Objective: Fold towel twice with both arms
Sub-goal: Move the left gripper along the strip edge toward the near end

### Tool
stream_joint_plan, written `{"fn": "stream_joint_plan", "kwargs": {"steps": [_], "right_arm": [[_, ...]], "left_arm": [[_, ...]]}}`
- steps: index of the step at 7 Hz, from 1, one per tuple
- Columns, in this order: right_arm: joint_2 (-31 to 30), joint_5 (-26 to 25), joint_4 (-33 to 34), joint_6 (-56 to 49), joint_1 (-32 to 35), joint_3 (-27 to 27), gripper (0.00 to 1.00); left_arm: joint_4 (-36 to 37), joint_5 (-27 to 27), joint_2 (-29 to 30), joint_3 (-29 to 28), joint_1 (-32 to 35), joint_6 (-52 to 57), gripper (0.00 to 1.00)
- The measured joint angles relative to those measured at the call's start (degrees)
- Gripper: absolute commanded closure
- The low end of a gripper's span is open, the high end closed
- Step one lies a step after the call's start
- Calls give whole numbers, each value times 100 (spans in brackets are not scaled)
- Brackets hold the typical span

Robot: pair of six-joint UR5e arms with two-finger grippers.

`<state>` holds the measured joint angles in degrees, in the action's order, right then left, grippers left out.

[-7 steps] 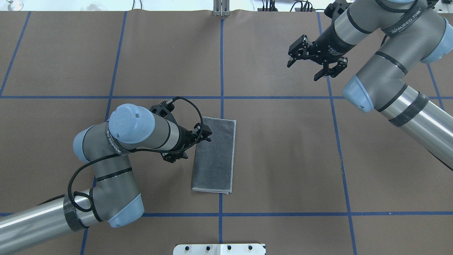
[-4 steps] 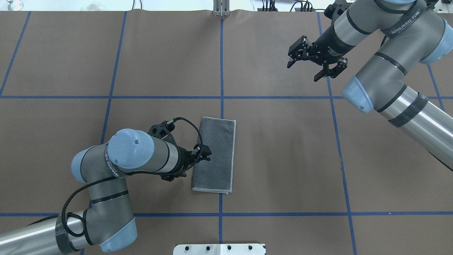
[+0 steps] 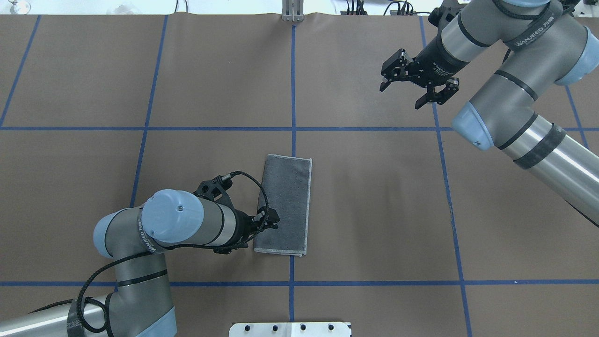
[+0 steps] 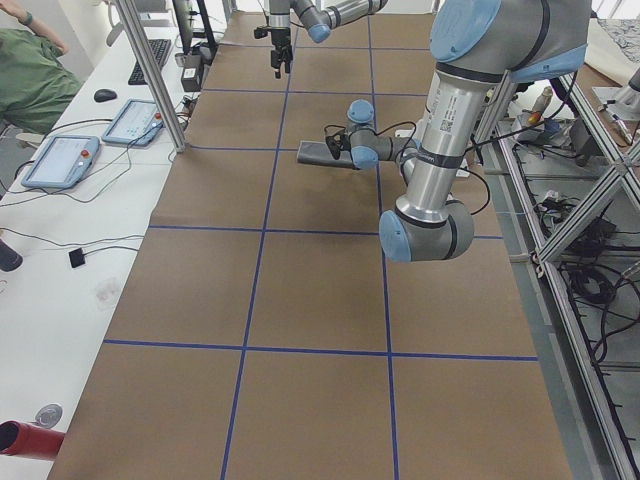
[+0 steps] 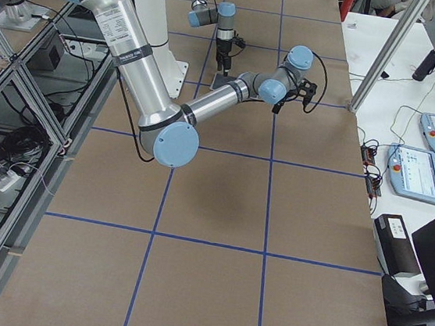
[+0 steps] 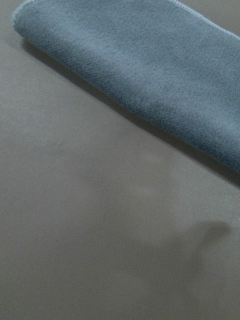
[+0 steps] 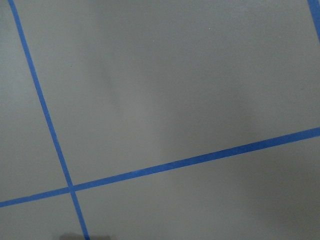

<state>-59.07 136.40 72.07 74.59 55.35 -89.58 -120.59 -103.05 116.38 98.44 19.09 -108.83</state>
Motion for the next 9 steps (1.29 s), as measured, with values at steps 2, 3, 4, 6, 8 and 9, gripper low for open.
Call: {"fn": "stream_joint_plan", "kwargs": {"steps": [2, 3, 4, 6, 8, 9], "right_arm": [[6, 6, 0, 3, 1, -14, 0], [11, 8, 0, 3, 2, -19, 0], [15, 9, 0, 3, 2, -22, 0], [18, 9, 0, 3, 1, -24, 0], [13, 9, 0, 5, 0, -24, 0], [11, 9, 0, 7, 1, -25, 0]], "left_arm": [[0, 4, 20, -7, -20, -21, 18], [0, 4, 23, -18, -25, -23, 18], [0, 4, 23, -26, -27, -24, 18], [0, 6, 15, -37, -37, -25, 18], [0, 12, 4, -49, -44, -24, 21], [0, 13, 3, -51, -46, -24, 26]]}}
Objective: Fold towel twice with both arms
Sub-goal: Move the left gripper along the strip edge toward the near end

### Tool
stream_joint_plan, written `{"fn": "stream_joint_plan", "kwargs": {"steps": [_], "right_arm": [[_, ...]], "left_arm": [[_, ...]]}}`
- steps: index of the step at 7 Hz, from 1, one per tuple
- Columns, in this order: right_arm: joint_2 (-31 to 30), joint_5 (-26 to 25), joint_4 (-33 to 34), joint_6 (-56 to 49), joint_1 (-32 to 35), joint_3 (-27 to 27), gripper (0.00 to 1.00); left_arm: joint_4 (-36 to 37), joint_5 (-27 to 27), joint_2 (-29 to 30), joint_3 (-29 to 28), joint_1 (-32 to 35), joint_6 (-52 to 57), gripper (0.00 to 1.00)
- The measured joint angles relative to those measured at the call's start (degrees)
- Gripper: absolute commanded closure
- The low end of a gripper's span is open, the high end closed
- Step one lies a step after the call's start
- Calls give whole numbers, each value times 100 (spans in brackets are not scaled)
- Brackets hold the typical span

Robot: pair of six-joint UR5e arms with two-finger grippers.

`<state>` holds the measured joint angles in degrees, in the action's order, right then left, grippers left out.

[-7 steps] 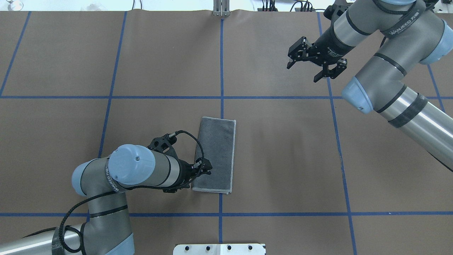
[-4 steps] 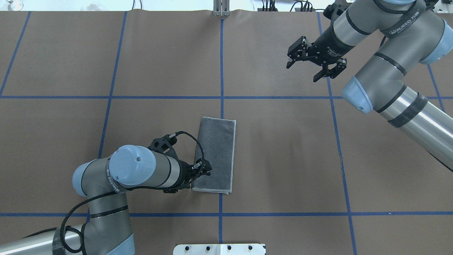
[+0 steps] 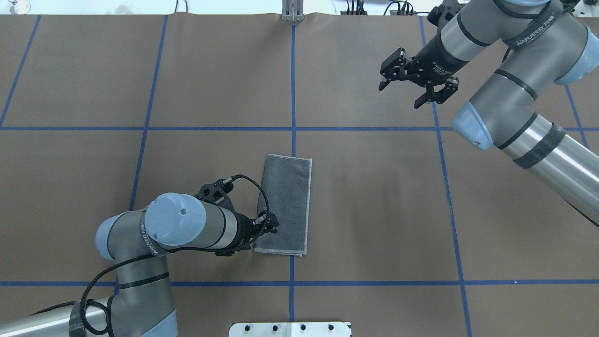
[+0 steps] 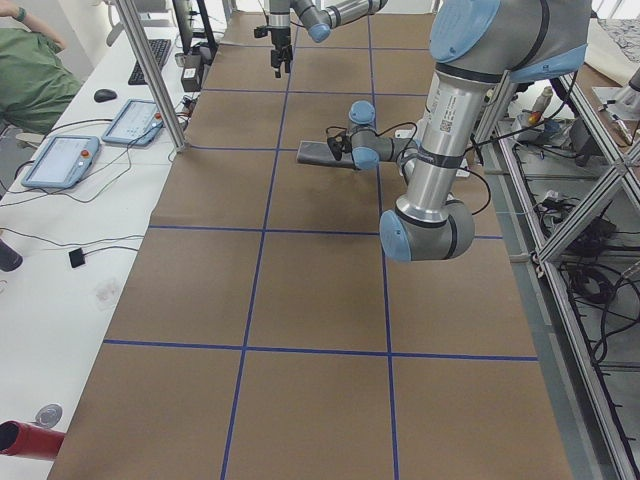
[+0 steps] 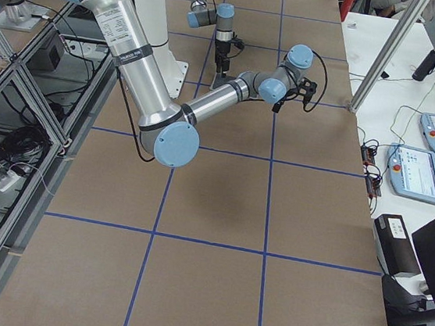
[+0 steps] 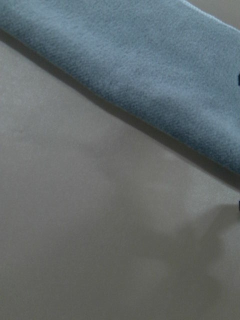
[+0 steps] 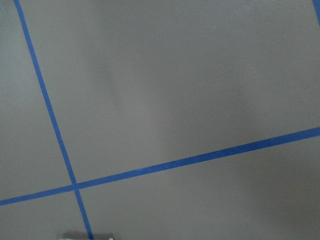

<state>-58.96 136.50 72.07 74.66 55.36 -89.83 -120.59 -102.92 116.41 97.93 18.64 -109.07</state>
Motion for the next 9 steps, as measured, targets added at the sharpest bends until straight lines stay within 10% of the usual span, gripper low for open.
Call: {"fn": "stream_joint_plan", "kwargs": {"steps": [6, 9], "right_arm": [[-10, 0, 0, 3, 1, 12, 0], [-10, 0, 0, 5, 1, 17, 0]], "left_arm": [[0, 9, 15, 0, -112, 0, 53], [0, 1, 26, 36, -118, -2, 92]]}}
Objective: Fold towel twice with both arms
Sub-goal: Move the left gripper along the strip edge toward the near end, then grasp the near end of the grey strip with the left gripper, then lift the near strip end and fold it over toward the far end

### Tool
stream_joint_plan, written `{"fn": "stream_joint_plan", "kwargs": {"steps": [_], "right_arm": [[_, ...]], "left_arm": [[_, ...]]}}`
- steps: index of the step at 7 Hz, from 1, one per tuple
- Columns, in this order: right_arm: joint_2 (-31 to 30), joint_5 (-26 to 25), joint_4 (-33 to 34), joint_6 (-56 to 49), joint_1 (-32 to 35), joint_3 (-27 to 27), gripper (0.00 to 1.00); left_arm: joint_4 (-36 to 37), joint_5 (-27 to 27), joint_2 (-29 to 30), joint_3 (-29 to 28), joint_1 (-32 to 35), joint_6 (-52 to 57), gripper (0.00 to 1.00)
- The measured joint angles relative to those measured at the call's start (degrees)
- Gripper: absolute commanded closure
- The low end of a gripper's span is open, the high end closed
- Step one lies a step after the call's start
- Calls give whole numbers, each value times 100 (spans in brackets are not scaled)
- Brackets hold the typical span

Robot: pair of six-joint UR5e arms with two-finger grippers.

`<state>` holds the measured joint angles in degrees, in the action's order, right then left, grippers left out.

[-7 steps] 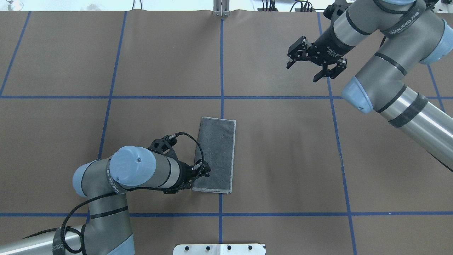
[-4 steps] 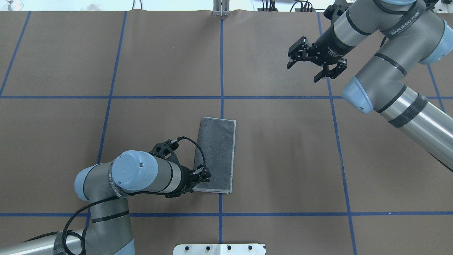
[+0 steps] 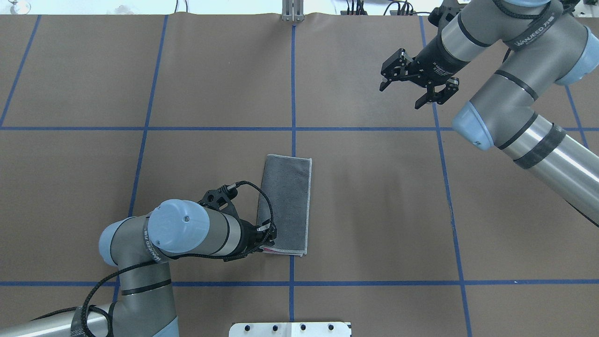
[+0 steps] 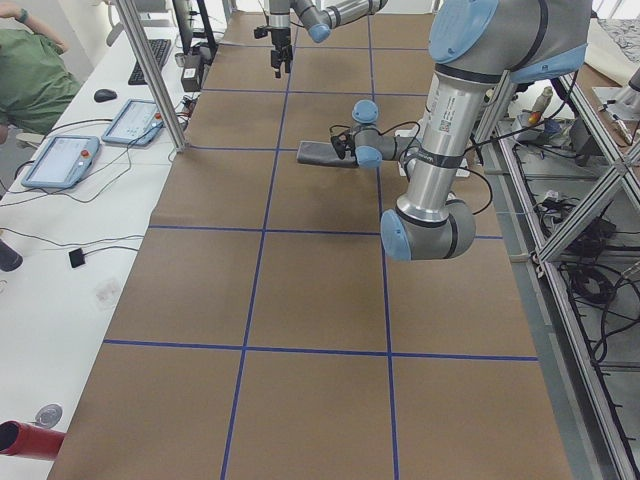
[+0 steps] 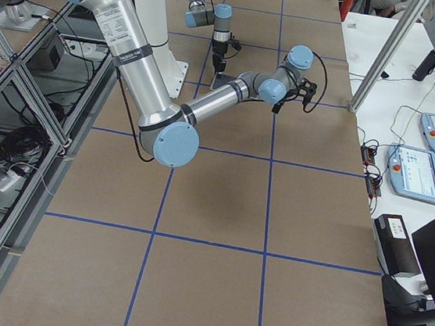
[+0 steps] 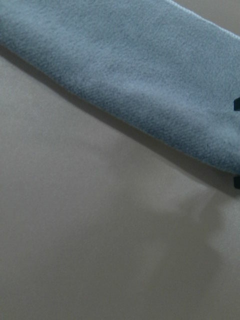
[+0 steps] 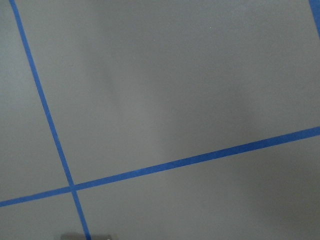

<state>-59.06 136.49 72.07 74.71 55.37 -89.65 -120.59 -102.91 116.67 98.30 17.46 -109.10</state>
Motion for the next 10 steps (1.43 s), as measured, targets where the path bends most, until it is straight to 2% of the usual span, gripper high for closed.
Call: {"fn": "stream_joint_plan", "kwargs": {"steps": [1, 7, 10], "right_arm": [[0, 0, 0, 0, 0, 0, 0], [-8, -8, 0, -17, 0, 25, 0], [-3, -9, 2, -26, 0, 29, 0]], "left_arm": [[2, 0, 5, 6, 2, -6, 100], [94, -24, 217, 165, 44, -22, 100], [97, -56, 454, 151, 338, -16, 100]]}}
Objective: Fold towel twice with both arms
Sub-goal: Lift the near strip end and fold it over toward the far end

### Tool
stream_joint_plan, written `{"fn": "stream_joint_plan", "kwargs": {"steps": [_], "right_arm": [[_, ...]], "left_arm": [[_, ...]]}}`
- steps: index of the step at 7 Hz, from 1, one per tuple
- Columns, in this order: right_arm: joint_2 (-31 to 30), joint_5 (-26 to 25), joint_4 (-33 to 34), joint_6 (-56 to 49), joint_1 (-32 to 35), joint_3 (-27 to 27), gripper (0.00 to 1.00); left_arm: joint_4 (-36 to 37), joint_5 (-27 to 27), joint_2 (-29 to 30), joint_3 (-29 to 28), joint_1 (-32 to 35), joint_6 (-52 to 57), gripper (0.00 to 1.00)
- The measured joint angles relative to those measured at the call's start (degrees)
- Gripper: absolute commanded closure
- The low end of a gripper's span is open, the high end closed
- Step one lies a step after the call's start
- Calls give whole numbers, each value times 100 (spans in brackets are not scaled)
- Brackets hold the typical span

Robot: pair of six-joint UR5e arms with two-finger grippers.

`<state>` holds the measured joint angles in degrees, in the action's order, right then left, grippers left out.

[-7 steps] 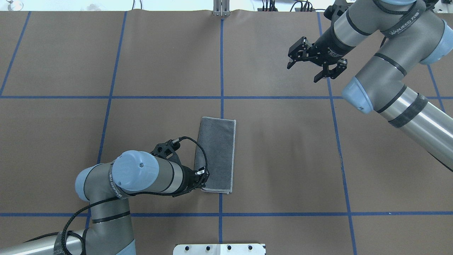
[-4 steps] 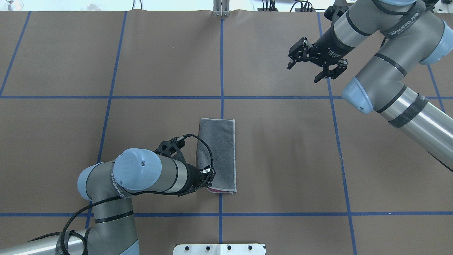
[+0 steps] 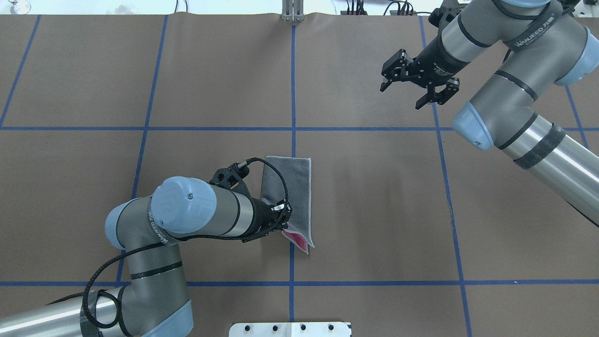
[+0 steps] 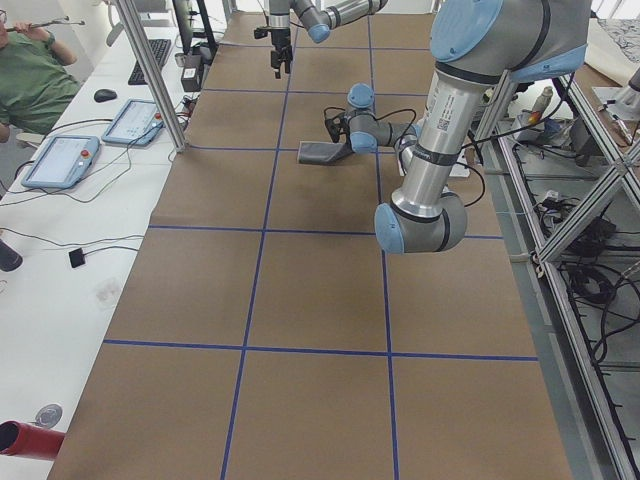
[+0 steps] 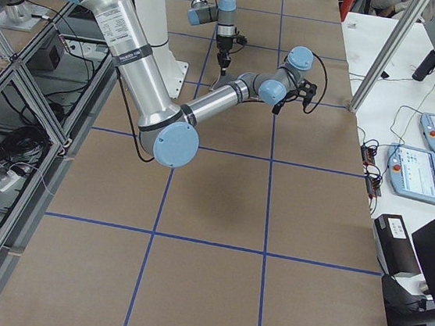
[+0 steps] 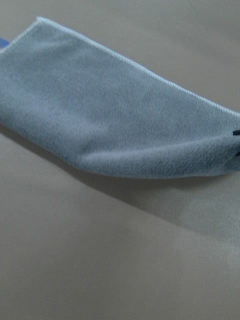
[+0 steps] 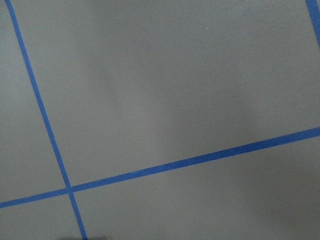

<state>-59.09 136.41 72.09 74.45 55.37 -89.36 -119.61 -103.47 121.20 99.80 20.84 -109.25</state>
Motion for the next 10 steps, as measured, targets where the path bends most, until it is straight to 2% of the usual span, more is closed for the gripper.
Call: {"fn": "stream_joint_plan", "kwargs": {"steps": [5, 10], "right_arm": [[18, -8, 7, -48, -1, 21, 0], [27, -19, 0, -62, -12, 32, 0]], "left_arm": [[-69, -24, 197, -84, 528, 11, 100], [-120, -24, 494, -496, 741, -49, 100]]}}
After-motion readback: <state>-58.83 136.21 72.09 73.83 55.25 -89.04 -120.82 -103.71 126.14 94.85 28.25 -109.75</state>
